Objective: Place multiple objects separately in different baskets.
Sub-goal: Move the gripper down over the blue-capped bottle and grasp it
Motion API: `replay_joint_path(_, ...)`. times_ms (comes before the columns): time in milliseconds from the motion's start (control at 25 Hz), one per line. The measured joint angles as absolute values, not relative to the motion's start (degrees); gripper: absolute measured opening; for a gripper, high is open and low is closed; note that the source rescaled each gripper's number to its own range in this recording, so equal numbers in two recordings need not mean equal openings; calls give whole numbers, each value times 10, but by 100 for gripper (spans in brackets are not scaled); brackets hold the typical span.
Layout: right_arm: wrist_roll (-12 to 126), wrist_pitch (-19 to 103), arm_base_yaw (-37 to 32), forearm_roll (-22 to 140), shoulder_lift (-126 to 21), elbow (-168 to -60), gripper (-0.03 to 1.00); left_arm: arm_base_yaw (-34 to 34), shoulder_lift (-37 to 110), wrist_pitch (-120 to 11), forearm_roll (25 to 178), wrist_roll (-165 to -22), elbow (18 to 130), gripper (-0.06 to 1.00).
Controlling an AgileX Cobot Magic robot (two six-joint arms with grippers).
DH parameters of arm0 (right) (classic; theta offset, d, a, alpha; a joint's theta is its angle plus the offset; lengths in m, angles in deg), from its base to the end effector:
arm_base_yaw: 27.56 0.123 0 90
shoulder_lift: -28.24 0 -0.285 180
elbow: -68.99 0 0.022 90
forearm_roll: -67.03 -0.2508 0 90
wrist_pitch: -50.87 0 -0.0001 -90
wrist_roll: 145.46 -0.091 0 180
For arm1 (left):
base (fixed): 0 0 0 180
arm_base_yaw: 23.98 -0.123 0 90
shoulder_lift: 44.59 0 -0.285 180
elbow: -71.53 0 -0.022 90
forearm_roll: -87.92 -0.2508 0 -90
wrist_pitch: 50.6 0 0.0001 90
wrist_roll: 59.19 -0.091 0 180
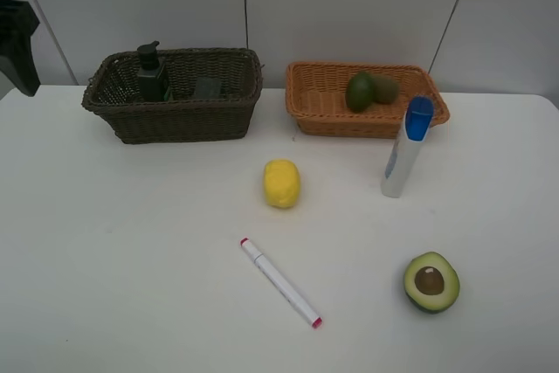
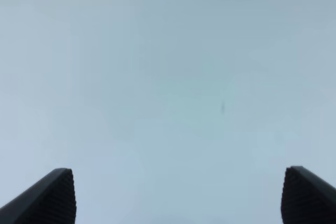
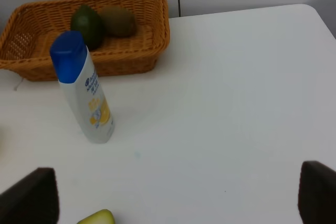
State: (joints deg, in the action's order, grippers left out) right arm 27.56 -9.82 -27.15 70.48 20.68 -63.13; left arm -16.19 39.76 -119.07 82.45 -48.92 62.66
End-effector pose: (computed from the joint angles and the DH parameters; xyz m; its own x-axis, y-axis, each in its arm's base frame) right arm -0.0069 -0.0048 0.2808 -0.4341 0.0890 -0.8964 0.0803 0.9950 0.0598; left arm 0.2509 -0.0262 0.3285 -0.9458 -0.0150 -0.3245 -0.0289 0.9989 0.0379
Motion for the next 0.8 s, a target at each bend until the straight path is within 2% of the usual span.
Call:
replay_joint_path(320, 276, -98, -272, 705, 207, -631, 100, -162, 37, -1193, 879, -510, 396, 100)
replay_joint_path(600, 276, -98, -272, 705, 207, -631, 100, -162, -250, -1194, 879, -577, 325, 100)
replay_joint_path(800, 276, -98, -272, 705, 207, -631, 100, -162, -365, -1194, 882, -592, 312, 100)
